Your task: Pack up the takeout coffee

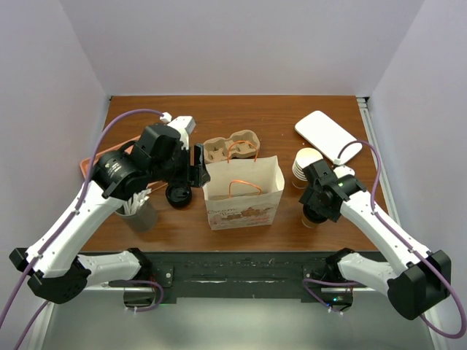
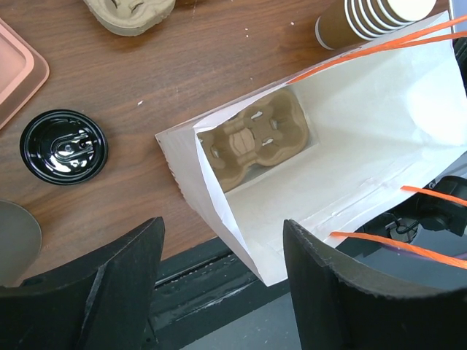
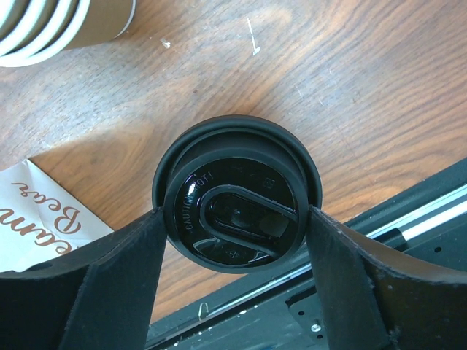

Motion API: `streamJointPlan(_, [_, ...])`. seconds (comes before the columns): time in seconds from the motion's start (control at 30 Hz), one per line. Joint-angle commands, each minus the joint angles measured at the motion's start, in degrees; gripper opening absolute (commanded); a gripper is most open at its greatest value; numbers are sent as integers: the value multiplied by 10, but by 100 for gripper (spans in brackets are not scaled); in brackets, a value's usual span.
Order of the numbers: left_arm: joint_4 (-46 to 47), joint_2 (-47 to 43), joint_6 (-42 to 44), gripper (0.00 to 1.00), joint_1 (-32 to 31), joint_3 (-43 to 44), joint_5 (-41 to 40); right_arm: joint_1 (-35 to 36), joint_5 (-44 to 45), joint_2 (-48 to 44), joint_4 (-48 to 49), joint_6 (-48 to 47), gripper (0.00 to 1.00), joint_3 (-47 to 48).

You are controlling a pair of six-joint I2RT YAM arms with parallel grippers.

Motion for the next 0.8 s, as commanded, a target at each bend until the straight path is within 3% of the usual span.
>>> streamJointPlan(0.0, [13,1,-21,70,5,20,5,-2,23,-4,21,-3,72,-7])
streamJointPlan(0.17, [18,20,-34,68,4,21,24,-2,27,-4,23,-28,52,6])
streamJointPlan(0.4, [5,27,-37,63,5,-2,23,-2,51,-19,-27,-74,47,85])
streamJointPlan(0.77, [-5,72,-1,52,4,18,1,-2,38,-31,-119,-197,40,294])
